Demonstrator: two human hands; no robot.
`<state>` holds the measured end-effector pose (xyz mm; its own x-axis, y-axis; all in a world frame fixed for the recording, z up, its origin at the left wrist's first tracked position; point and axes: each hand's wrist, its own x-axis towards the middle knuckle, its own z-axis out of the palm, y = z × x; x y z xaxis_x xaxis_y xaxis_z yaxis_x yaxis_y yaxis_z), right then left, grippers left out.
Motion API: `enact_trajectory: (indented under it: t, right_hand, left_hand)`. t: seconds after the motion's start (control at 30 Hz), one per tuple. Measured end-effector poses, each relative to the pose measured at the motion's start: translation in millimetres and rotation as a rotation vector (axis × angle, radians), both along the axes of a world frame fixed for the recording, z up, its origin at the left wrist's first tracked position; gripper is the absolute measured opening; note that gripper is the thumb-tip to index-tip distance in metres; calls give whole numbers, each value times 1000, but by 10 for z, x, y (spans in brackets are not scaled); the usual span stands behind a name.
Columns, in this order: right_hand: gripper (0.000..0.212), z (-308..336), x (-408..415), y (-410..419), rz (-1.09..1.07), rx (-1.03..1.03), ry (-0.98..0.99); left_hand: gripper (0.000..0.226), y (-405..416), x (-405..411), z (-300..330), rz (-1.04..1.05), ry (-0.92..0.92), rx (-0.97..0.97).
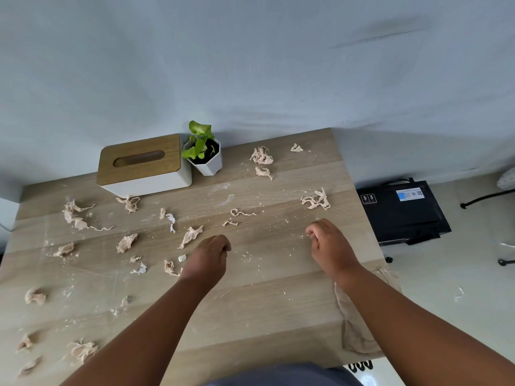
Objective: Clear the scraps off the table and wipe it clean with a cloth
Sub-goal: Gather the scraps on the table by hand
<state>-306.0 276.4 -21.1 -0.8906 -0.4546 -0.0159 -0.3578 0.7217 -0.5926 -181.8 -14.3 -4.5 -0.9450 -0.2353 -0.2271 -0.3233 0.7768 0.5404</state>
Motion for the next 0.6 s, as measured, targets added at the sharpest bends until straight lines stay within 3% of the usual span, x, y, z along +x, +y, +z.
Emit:
enact_trajectory:
  t: [0.17, 0.4, 0.6]
  right_hand:
    - [5, 8, -62, 16, -55, -4, -5]
    - [33, -82, -387, 158, -134, 114, 0]
    - [55, -143, -670, 191, -141, 181, 50]
  left_hand:
    - [10, -24, -83, 41, -5, 12, -16]
    - [13, -144, -323, -7, 14, -19, -111]
    - [44, -287, -525, -78, -96, -99, -171]
